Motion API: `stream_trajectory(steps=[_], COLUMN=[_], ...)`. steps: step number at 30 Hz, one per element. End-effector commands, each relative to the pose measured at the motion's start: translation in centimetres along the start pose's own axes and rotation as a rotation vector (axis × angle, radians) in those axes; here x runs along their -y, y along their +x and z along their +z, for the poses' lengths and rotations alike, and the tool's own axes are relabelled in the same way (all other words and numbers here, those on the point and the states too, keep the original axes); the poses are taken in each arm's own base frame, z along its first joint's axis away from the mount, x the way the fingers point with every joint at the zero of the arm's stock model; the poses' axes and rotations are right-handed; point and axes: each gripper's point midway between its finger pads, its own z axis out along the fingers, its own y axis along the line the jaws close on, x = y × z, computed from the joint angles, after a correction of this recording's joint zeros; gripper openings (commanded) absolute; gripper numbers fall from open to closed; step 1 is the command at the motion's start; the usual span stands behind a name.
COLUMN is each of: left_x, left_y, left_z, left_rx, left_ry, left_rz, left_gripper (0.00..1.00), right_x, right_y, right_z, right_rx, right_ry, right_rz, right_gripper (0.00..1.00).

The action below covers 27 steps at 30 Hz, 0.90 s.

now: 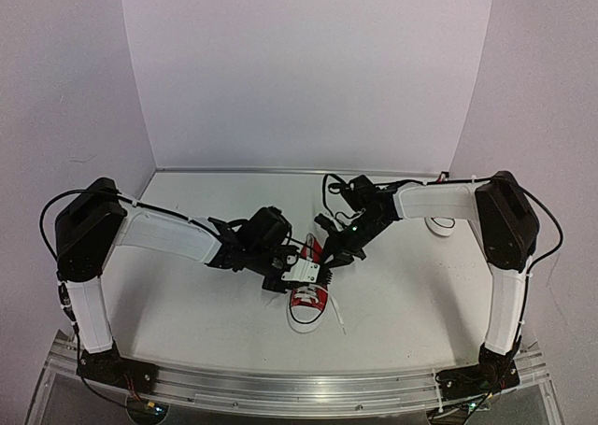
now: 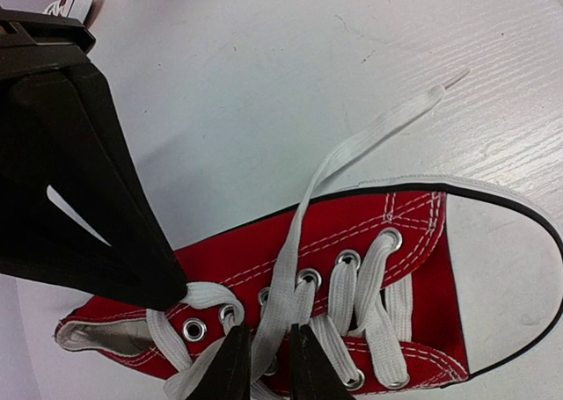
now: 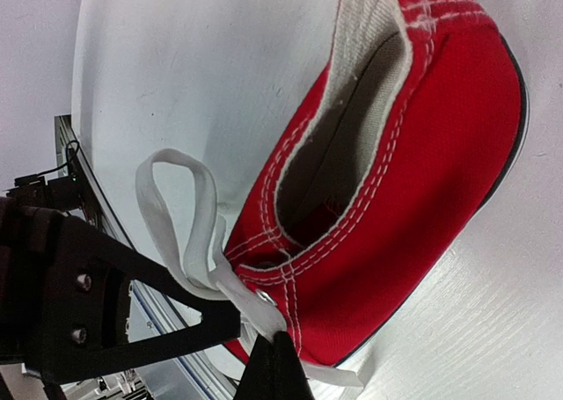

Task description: Tie the shoes

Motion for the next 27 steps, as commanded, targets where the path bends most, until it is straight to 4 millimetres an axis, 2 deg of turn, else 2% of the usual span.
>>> stream_trajectory(steps=[1,7,12,22,27], left_x=[-1.1,-1.1,-2.2,-4.2,-4.4], left_y=[-0.2,0.6,0.2,-2.6,-2.9], left_z=[0.1,-0.2,-1.1,-3.0,-2.9], left_rx=[-0.016,-0.062,-0.069,0.021,0.043], left_ry=[-0.028,-0.038,-0.082,-0.140,-0.144], left_rz=[0.012,0.039,0.043,-0.007,-0.051], left_gripper=[0.17,0.17,0.00,0.00,0.00], right_x=[-2.2,-2.4,-2.6,-3.0,-3.1], right_y=[-0.8,-0.7,-0.7,-0.9,-1.0], right_z=[-1.4,-1.5,-1.6,-1.8,-1.9], right_rx=[0.034,0.034,0.034,0.040,0.044], right_ry=[-0.033,-0.039,-0.048,-0.058,-0.059], right_rz=[-0.049,-0.052,-0.054,-0.057,-0.056], right_gripper=[0.00,0.00,0.00,0.00,0.00])
